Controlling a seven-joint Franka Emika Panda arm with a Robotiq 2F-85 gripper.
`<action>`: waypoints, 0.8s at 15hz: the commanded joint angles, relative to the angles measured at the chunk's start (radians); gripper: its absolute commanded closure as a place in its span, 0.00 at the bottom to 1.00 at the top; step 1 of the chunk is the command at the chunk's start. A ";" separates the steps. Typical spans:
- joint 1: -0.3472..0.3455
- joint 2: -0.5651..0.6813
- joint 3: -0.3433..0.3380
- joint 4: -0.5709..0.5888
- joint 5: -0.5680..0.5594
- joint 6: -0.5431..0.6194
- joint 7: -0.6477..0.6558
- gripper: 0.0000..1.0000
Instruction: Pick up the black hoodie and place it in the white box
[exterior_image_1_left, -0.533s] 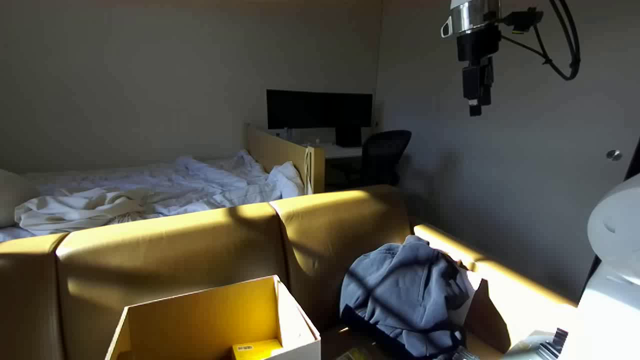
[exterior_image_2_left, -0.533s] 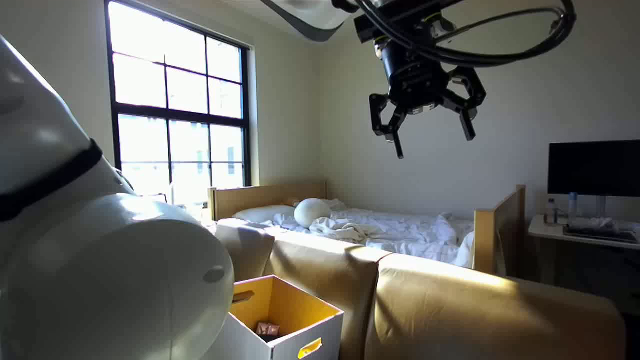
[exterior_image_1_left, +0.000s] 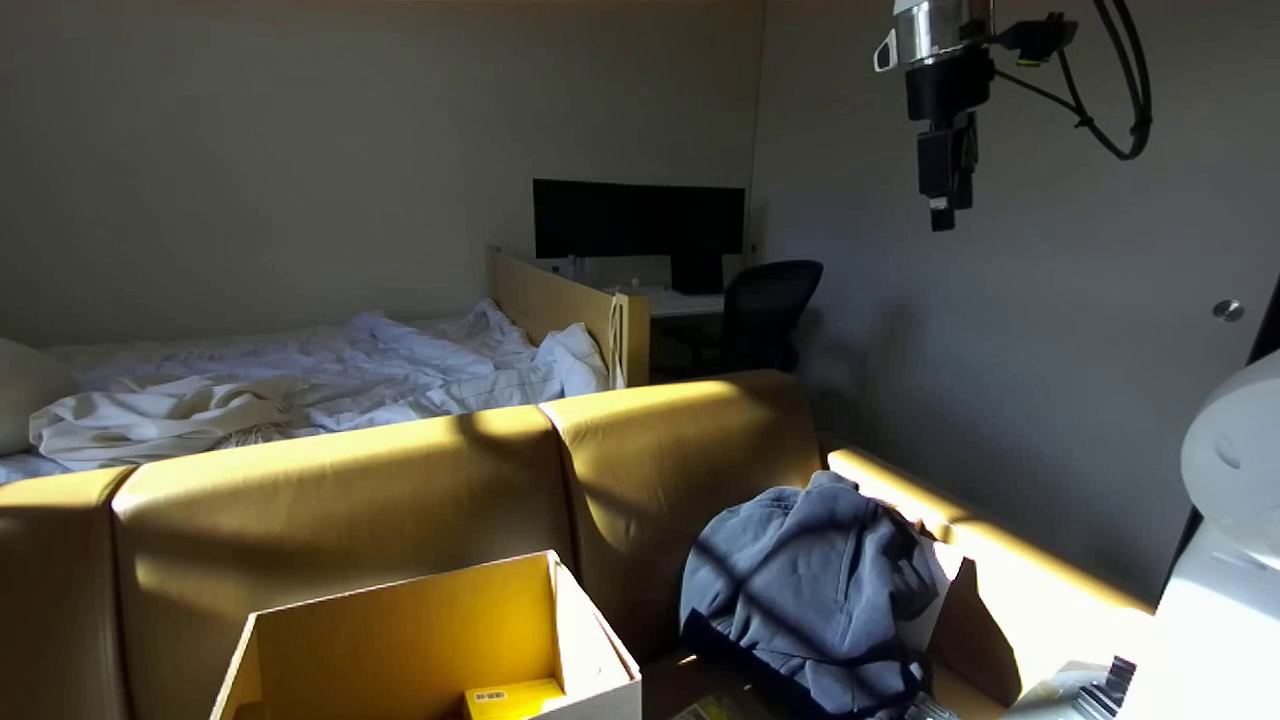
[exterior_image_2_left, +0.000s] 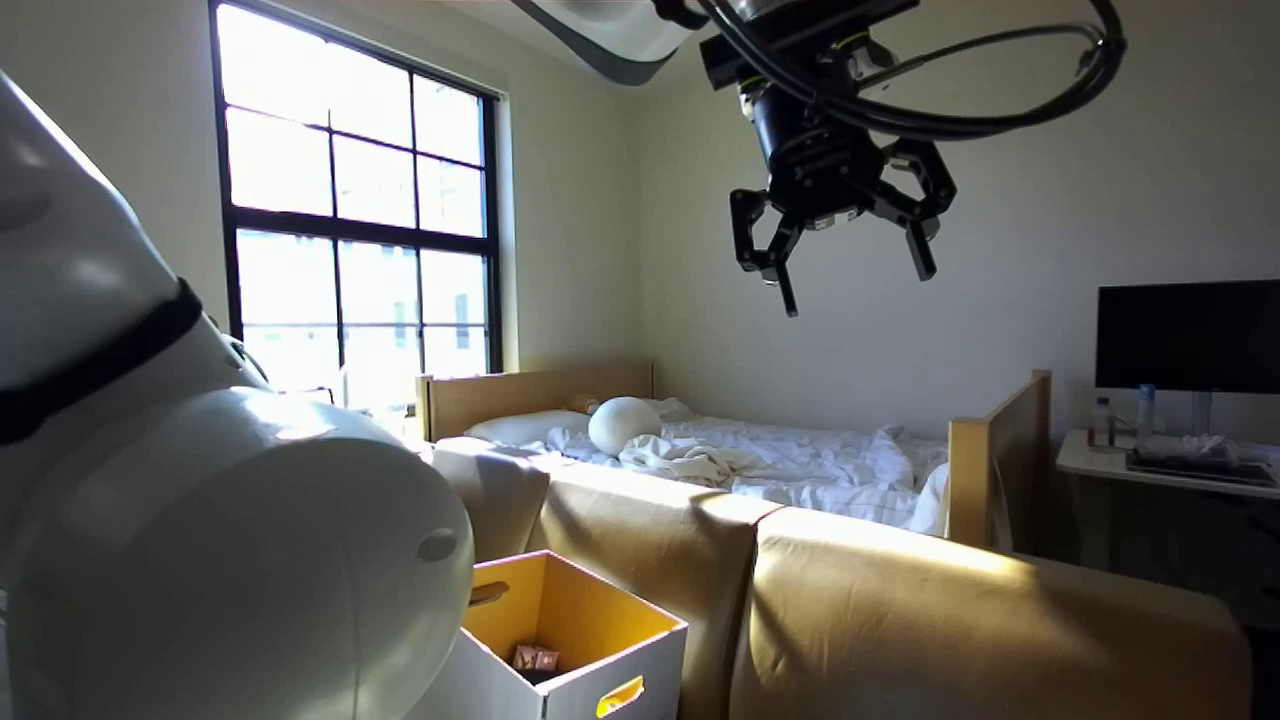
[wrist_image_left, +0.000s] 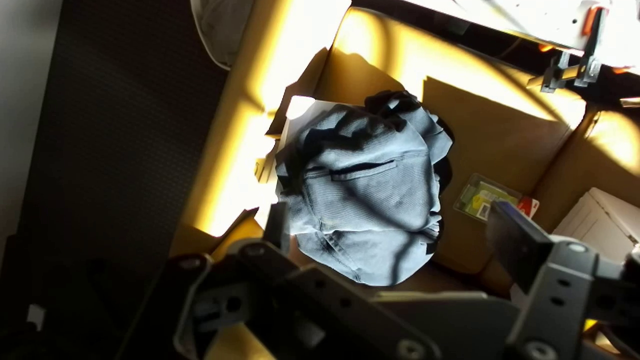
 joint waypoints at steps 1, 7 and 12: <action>0.013 0.020 -0.024 0.004 -0.014 0.001 0.000 0.00; -0.030 0.188 -0.179 0.029 -0.006 0.132 -0.067 0.00; -0.067 0.357 -0.292 0.026 0.155 0.330 -0.064 0.00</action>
